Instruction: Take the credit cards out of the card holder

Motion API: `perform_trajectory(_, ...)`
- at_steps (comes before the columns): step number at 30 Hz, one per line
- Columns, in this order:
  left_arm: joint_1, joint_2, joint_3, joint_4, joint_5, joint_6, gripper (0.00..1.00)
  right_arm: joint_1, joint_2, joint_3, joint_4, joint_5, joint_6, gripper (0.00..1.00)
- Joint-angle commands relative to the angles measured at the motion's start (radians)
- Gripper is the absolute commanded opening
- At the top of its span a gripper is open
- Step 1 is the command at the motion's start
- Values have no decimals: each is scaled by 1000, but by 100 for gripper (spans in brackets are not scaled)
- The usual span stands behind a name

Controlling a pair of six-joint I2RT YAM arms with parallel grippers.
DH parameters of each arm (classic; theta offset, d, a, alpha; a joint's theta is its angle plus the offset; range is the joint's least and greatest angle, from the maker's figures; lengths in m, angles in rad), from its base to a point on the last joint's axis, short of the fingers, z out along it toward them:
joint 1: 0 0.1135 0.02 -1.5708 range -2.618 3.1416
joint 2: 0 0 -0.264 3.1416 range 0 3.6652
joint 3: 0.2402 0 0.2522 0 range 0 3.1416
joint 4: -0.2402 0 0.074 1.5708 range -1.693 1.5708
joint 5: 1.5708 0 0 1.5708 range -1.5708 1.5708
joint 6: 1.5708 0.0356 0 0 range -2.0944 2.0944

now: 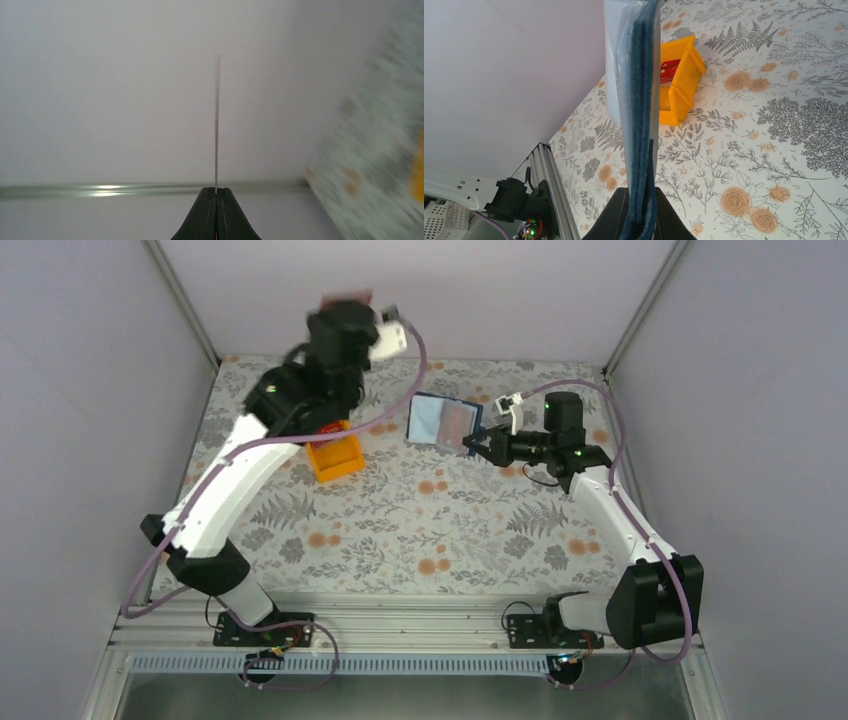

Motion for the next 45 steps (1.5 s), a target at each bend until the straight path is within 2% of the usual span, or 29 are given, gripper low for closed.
perform_trajectory(1,48,-9,-329,-457,-19,-335,2,-4,-5,27,3,-12,-15,4)
perform_trajectory(3,82,-44,-502,-283,-18,-275,2,-5,-10,25,0,-8,-17,4)
perform_trajectory(4,102,-41,-545,-258,0,-275,2,-5,-13,23,0,-5,-18,4)
perform_trajectory(8,230,65,-521,-302,111,-395,2,-4,-14,14,2,0,-22,4)
perform_trajectory(12,323,143,-542,-251,221,-450,2,-4,-2,15,-3,4,-25,4)
perform_trajectory(18,378,180,-634,-118,358,-468,3,-4,9,19,-10,13,-32,4)
perform_trajectory(22,387,193,-674,-85,413,-490,2,-5,25,26,-17,25,-36,4)
perform_trajectory(25,394,203,-740,-26,405,-471,2,-6,32,27,-18,31,-36,4)
perform_trajectory(33,410,231,-795,56,374,-433,2,-9,37,29,-19,27,-36,4)
perform_trajectory(40,422,292,-786,73,372,-452,3,-10,32,25,-22,25,-40,4)
perform_trajectory(45,425,312,-794,108,319,-422,2,-10,36,24,-23,16,-42,4)
